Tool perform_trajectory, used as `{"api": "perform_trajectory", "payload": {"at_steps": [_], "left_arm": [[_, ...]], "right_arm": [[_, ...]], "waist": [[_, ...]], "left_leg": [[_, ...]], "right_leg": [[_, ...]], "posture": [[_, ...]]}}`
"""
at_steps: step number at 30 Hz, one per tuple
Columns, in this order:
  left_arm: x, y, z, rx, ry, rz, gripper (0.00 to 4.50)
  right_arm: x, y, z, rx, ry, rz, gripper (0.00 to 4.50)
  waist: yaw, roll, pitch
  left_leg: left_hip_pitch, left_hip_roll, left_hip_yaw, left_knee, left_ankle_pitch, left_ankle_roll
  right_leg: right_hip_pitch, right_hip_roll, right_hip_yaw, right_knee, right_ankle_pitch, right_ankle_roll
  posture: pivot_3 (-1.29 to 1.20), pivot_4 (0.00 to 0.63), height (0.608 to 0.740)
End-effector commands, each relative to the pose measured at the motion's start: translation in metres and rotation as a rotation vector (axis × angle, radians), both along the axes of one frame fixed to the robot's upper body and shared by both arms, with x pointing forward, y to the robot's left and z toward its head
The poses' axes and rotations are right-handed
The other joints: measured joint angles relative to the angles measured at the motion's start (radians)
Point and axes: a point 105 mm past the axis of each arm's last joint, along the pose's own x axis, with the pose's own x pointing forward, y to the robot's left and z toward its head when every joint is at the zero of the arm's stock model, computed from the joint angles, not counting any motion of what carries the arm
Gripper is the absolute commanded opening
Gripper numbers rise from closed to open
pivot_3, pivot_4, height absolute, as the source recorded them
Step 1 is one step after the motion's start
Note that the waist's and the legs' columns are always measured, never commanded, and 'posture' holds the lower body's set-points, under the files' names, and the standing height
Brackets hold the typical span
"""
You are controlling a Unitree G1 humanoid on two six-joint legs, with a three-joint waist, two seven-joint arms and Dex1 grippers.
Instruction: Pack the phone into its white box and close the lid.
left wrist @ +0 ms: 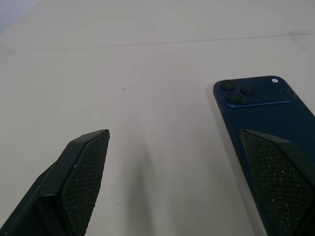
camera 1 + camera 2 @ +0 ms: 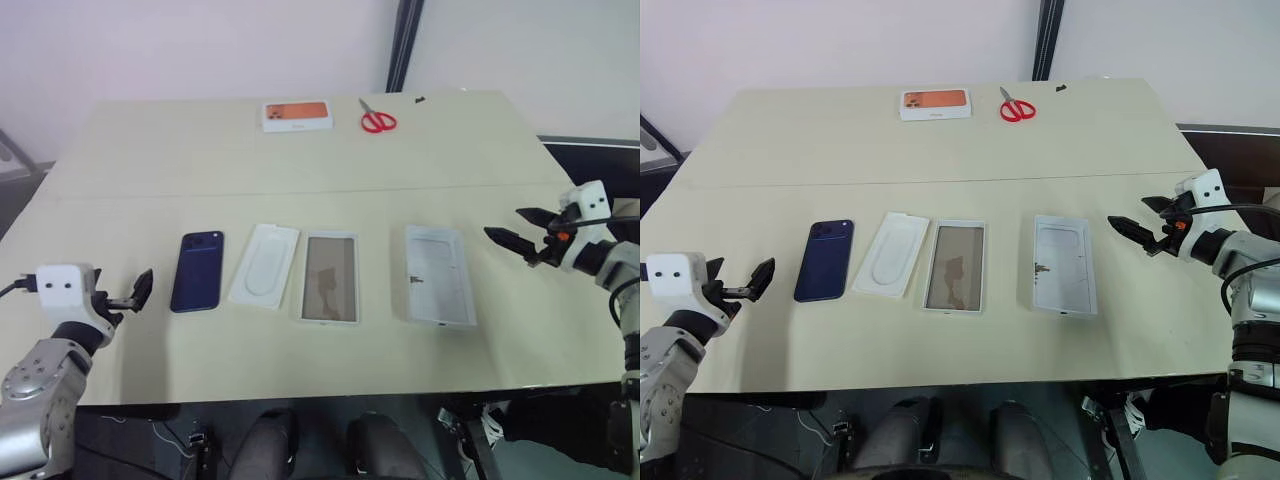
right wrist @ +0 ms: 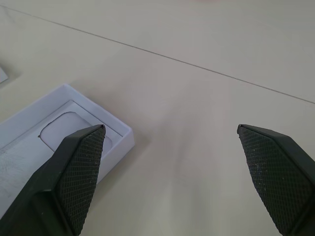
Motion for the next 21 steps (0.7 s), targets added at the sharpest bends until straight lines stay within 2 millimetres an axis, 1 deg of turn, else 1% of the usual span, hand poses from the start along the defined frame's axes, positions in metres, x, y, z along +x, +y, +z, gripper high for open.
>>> {"api": "perform_trajectory", "payload": {"at_steps": [1,7,10,14,16,18,21], "left_arm": [[0.002,-0.007,0.015,0.028,-0.053,-0.018,4.46],[0.002,-0.011,0.015,0.019,-0.057,-0.029,4.46],[0.003,-0.018,0.016,0.011,-0.059,-0.055,4.46],[0.012,-0.046,0.019,-0.037,-0.075,-0.143,4.46],[0.021,-0.074,0.019,-0.060,-0.062,-0.235,4.46],[0.028,-0.097,0.017,-0.060,-0.035,-0.321,4.46],[0.037,-0.114,0.009,-0.039,0.013,-0.378,4.46]], "right_arm": [[0.004,0.004,0.019,-0.024,-0.061,0.023,4.50],[0.006,0.019,0.020,-0.030,-0.073,0.070,4.50],[0.005,0.030,0.020,-0.034,-0.077,0.105,4.50],[0.003,0.063,0.013,-0.082,-0.071,0.213,4.50],[-0.003,0.084,0.011,-0.120,-0.073,0.291,4.50],[-0.011,0.106,0.010,-0.130,-0.082,0.360,4.50],[-0.023,0.133,0.009,-0.121,-0.093,0.429,4.50]], "waist": [[0.000,0.000,0.000],[0.000,0.000,0.000],[0.000,0.000,0.000],[0.002,0.000,0.000],[0.006,0.000,0.000],[0.009,0.000,0.000],[0.013,0.000,0.000]], "left_leg": [[0.000,0.000,0.000,0.000,0.000,0.000],[0.000,0.000,0.000,0.000,0.000,0.000],[0.000,0.000,0.000,0.000,0.000,0.000],[0.000,0.000,0.000,0.000,0.000,0.000],[0.000,0.000,0.000,0.001,0.000,0.000],[0.000,0.000,0.000,0.001,0.000,0.000],[0.000,0.000,0.000,0.001,0.000,0.000]], "right_leg": [[0.000,0.000,0.000,0.000,0.000,0.000],[0.000,0.000,0.000,0.000,0.000,0.000],[0.000,0.000,0.000,0.000,0.000,0.000],[0.000,0.000,0.000,0.000,0.000,0.000],[0.000,0.000,0.000,0.000,0.000,0.000],[0.000,0.000,0.000,0.000,0.000,0.000],[0.000,0.000,0.000,0.000,0.000,0.000]], "posture": [[0.00,0.150,0.740],[0.00,0.150,0.740],[0.00,0.150,0.740],[0.00,0.150,0.740],[0.00,0.150,0.740],[0.00,0.150,0.740],[0.00,0.150,0.740]]}}
